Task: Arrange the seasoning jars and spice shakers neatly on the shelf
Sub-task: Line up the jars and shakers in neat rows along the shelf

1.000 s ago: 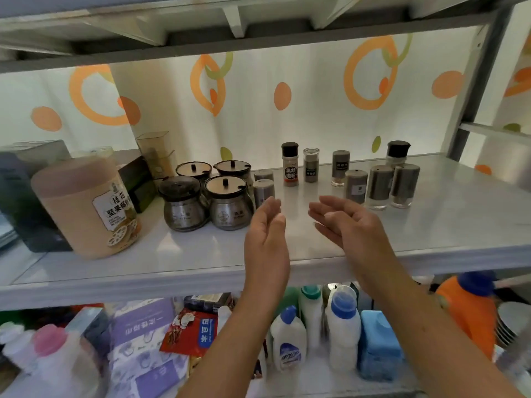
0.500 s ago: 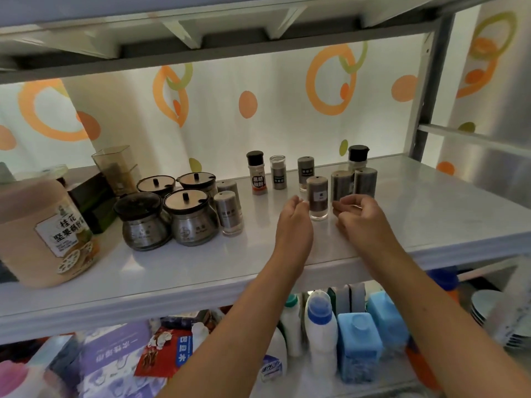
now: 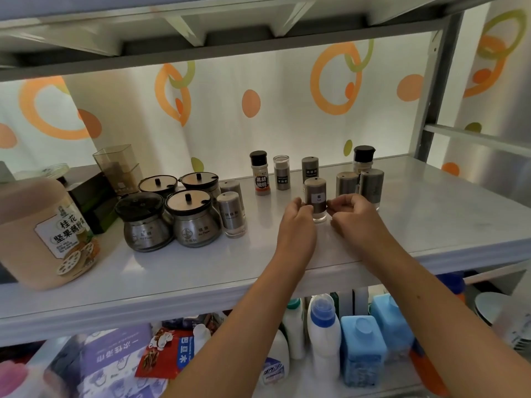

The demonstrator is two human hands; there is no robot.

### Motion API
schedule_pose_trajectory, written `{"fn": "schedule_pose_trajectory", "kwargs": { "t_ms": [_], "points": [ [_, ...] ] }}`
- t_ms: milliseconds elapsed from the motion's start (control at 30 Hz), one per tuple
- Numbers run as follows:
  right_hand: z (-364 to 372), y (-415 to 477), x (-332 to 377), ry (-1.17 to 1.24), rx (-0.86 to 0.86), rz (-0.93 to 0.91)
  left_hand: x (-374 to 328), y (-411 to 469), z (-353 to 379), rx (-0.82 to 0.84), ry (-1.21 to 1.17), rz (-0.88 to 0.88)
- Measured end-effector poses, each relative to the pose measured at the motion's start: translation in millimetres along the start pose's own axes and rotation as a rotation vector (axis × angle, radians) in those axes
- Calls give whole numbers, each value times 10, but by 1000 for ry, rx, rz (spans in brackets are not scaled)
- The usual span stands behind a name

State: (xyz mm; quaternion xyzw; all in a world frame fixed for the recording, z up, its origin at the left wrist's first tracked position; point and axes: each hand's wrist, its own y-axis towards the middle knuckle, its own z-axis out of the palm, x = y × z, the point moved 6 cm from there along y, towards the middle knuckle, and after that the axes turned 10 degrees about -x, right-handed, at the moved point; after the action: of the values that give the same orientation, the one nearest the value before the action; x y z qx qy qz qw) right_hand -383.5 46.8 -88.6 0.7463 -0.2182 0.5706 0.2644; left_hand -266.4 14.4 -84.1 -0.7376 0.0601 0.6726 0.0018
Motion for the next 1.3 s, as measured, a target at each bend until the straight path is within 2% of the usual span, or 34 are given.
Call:
{"fn": "schedule_pose_trajectory", "kwargs": {
  "t_ms": [367, 567, 800, 1300],
  "points": [
    [73, 86, -55, -27, -25, 45, 45, -60, -88, -18, -40, -48],
    [152, 45, -45, -23, -8, 76, 75, -54, -62, 62, 7, -60],
    [221, 101, -50, 7, 0, 107, 76, 62, -167, -20, -69, -109],
    [460, 72, 57, 13, 76, 106, 139, 180, -348, 9, -21, -53]
  ]
}}
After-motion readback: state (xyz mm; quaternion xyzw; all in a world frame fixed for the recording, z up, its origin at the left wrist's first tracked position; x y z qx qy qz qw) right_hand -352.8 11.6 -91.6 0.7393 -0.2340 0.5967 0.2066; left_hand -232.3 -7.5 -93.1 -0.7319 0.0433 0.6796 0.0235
